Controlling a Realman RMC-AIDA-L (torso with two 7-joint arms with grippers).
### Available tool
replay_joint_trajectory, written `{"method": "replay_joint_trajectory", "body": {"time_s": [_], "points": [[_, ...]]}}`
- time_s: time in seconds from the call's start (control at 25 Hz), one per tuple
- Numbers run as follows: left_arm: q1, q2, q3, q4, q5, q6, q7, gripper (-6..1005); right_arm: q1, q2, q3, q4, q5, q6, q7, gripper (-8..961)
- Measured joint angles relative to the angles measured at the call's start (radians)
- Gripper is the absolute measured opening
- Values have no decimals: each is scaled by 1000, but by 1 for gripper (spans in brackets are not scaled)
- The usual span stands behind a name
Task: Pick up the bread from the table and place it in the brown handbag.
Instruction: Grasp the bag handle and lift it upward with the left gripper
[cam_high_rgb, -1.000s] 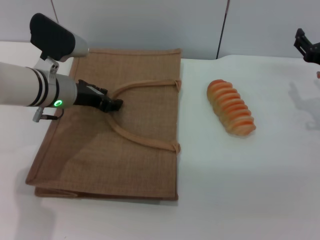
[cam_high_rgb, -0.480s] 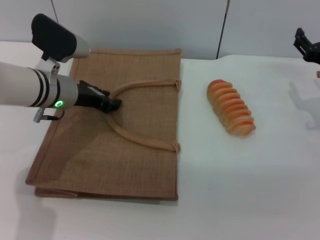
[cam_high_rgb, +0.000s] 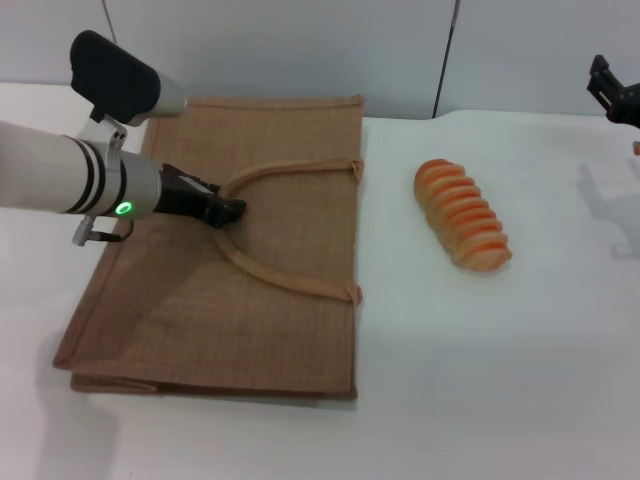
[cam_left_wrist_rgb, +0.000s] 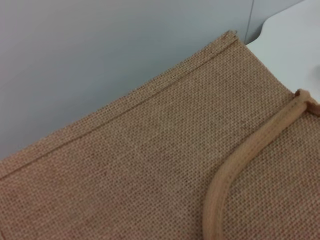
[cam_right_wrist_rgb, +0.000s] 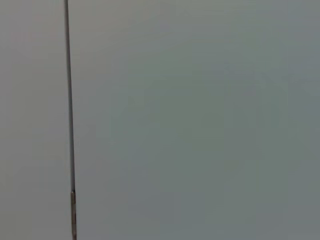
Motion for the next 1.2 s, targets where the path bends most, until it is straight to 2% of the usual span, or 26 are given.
{"method": "replay_joint_trajectory", "body": {"time_s": [0.32,0.56,0.96,1.2], "points": [[4,-5,4,41,0,0,-1,306,-2,-1,0,2,0,0,1,740],[8,-2,4,84,3,-13,-8,134,-7,-2,0,2,0,0,1,741],[33,3,-11,291,127,-137,-126,126,-8,-2,0,2,0,0,0,740],[38,4,-12,332,164,-177,-139,126,-7,-2,0,2,0,0,0,740]]}}
